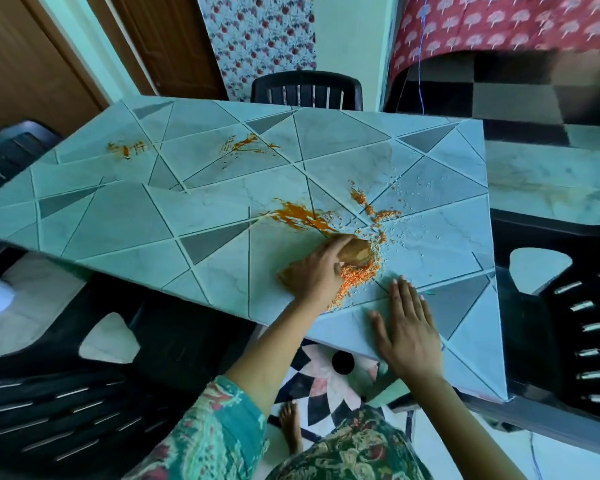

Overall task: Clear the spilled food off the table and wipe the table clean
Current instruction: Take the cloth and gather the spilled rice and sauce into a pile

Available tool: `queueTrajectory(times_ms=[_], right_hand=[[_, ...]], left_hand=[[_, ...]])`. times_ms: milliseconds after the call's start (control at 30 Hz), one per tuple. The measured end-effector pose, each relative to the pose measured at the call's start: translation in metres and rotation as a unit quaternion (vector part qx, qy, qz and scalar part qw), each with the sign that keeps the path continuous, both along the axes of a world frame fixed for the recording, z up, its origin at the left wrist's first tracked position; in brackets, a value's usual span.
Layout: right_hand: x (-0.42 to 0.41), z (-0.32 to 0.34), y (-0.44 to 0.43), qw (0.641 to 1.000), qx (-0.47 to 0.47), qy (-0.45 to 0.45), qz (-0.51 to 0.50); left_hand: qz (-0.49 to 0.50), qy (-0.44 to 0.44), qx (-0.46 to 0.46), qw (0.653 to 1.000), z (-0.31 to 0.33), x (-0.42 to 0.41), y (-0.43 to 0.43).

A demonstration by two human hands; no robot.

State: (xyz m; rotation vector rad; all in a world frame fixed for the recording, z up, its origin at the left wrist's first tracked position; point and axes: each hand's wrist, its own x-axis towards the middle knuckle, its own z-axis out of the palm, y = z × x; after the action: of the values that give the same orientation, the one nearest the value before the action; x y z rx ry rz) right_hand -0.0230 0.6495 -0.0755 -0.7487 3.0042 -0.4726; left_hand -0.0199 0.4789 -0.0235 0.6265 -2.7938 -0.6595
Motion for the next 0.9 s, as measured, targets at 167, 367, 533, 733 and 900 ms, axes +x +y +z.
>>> queueTrajectory(times_ms=[167, 367, 533, 733, 900], right_hand=[[0.001, 0.006, -0.001, 1.0, -0.016, 0.0, 0.003], [0.002, 0.006, -0.002, 1.0, -0.016, 0.012, 0.0], [0.003, 0.003, 0.0, 1.0, -0.019, 0.002, 0.005], [0.002, 0.006, 0.002, 0.999, -0.033, -0.017, 0.013], [-0.007, 0.012, 0.005, 0.999, -0.042, -0.033, 0.001]], left_hand=[[0.097, 0.044, -0.042, 0.993, 0.027, 0.031, -0.052], [0.292, 0.033, 0.008, 0.956, -0.005, 0.076, -0.078], [0.251, 0.088, 0.071, 0.961, -0.019, 0.038, 0.004], [0.161, 0.173, 0.201, 0.951, 0.011, 0.0, 0.009], [0.165, 0.109, 0.108, 0.974, 0.017, 0.011, -0.078]])
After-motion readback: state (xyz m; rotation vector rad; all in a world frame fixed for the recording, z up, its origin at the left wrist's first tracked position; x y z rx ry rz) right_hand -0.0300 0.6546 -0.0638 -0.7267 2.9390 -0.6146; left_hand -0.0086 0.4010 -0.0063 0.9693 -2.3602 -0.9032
